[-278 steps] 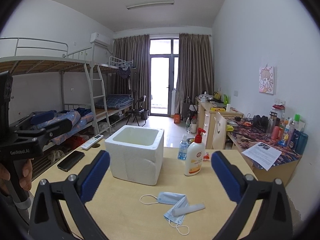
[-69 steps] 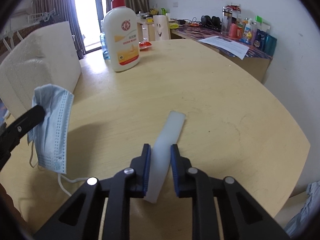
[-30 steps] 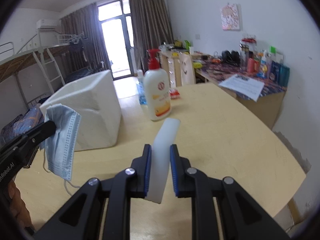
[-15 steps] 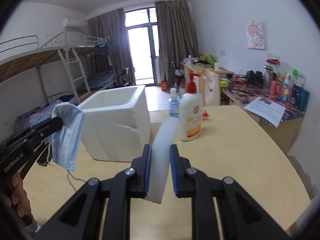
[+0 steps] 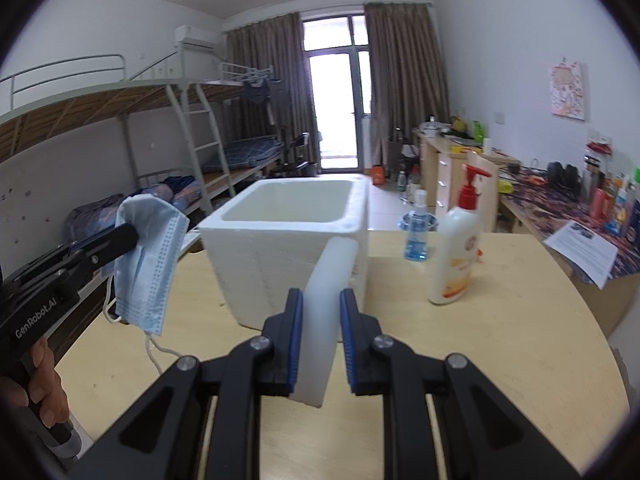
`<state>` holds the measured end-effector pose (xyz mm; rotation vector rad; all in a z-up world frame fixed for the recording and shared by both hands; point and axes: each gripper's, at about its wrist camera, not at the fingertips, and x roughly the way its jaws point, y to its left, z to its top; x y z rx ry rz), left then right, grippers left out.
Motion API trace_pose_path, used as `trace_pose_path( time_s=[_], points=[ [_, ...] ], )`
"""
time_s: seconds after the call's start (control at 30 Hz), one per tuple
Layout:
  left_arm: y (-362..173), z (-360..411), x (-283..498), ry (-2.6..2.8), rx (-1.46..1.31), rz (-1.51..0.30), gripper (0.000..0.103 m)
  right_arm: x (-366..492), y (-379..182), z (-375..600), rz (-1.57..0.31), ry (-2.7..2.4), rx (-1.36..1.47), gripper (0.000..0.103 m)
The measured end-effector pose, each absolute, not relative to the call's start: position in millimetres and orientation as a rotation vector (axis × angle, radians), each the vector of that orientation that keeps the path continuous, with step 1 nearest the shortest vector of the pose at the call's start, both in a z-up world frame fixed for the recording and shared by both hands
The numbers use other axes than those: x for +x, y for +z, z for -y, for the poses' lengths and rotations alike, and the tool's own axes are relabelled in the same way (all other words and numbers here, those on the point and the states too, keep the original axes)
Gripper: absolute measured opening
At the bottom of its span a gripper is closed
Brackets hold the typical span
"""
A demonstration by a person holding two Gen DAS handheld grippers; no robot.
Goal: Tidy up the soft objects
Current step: 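Carry the blue mask and white foam tube over the white foam box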
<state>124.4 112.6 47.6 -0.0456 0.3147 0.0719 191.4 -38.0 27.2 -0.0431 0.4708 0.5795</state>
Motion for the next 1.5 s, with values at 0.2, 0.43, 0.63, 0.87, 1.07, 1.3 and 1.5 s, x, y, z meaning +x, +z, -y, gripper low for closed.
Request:
trace_pose_path(
  time_s=[0.2,0.43,0.63,0.87,1.07,1.3,1.5],
  points=[
    [51,-120,122,0.097,-0.056,-0.313,0.013,188,29,25,-0.462,0.626,-0.059,0.022],
    [57,-123,121,0.099,-0.054,-0.304,0.013,186,37,19,-0.437,0.648,-0.071,0.022],
    [63,-124,124,0.094,-0.049,-0.303,0.013,188,46,18,-0.422,0.646,-0.07,0.022],
    [73,-127,130,0.099,-0.047,-0.298,0.013,187,60,19,-0.394,0.631,-0.074,0.022],
    [83,-127,136,0.087,-0.045,-0.288,0.013,187,69,18,-0.381,0.63,-0.085,0.022],
    [88,-131,145,0.087,-0.05,-0.291,0.013,192,74,9,-0.371,0.625,-0.108,0.022],
    [93,-135,156,0.092,-0.051,-0.285,0.013,205,79,1,-0.366,0.64,-0.117,0.022]
  ],
)
